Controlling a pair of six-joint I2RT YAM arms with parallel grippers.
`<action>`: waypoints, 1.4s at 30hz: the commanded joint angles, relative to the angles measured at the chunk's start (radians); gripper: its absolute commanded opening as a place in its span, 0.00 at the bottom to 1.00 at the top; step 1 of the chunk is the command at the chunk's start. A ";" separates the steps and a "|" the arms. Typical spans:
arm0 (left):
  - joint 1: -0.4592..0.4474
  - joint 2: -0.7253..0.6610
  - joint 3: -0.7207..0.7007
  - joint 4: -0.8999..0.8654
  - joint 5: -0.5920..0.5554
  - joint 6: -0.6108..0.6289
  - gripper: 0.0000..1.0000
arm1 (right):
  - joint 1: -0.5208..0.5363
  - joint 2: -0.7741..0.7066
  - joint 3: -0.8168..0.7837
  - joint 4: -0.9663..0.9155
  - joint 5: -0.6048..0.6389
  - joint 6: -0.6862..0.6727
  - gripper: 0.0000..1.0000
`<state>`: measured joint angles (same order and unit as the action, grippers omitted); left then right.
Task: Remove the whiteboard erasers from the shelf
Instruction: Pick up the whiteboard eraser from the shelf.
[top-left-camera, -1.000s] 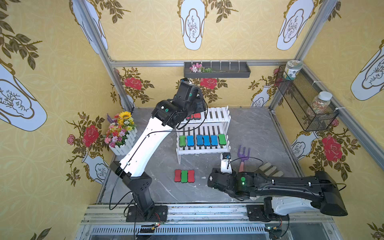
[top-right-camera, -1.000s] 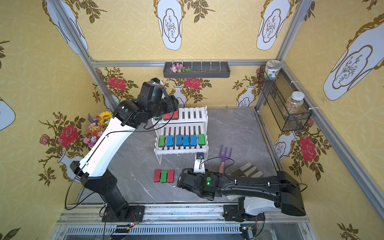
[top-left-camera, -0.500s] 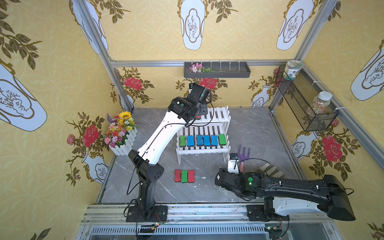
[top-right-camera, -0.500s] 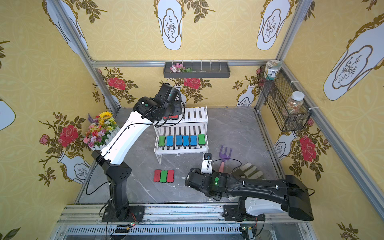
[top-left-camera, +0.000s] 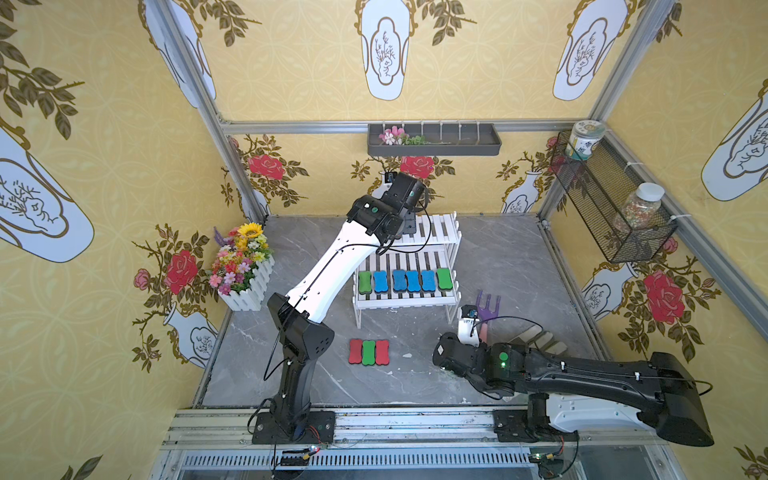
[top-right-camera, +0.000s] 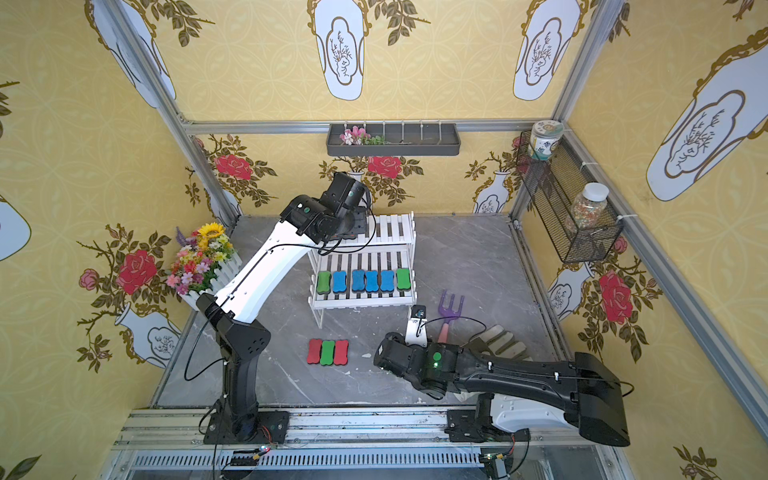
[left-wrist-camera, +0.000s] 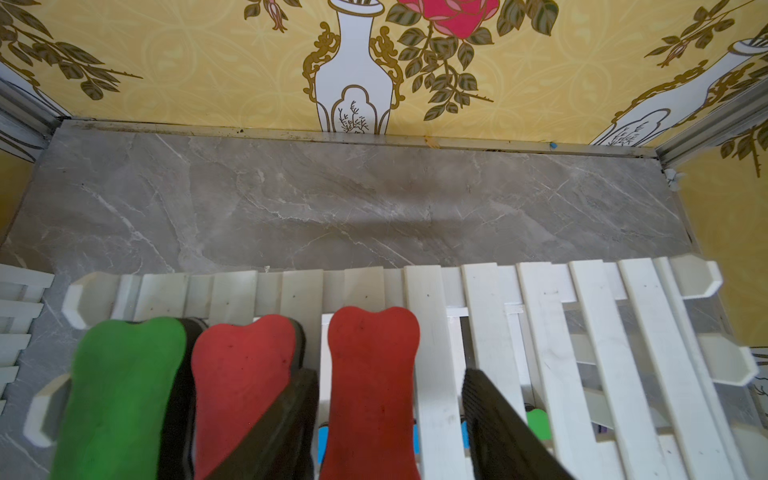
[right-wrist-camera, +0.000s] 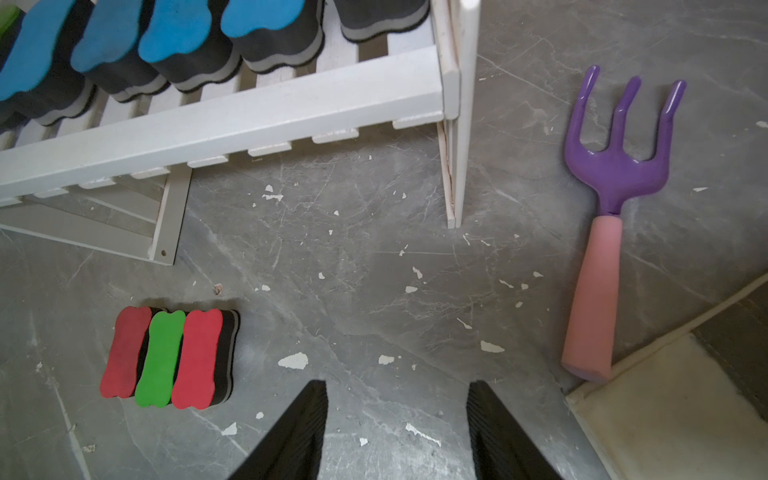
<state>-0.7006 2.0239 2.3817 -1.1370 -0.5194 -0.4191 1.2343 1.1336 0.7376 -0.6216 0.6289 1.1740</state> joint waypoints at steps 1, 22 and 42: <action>0.001 0.016 0.007 0.001 -0.023 0.014 0.61 | -0.001 -0.010 -0.002 0.019 0.001 -0.008 0.59; -0.003 0.053 -0.012 -0.026 -0.057 0.029 0.48 | -0.009 -0.020 -0.011 0.026 0.006 -0.007 0.59; -0.157 -0.170 -0.097 -0.018 -0.124 -0.112 0.37 | -0.013 -0.066 -0.008 -0.028 0.041 0.042 0.59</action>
<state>-0.8101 1.9110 2.3608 -1.1549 -0.5919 -0.4656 1.2224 1.0771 0.7280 -0.6273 0.6384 1.2007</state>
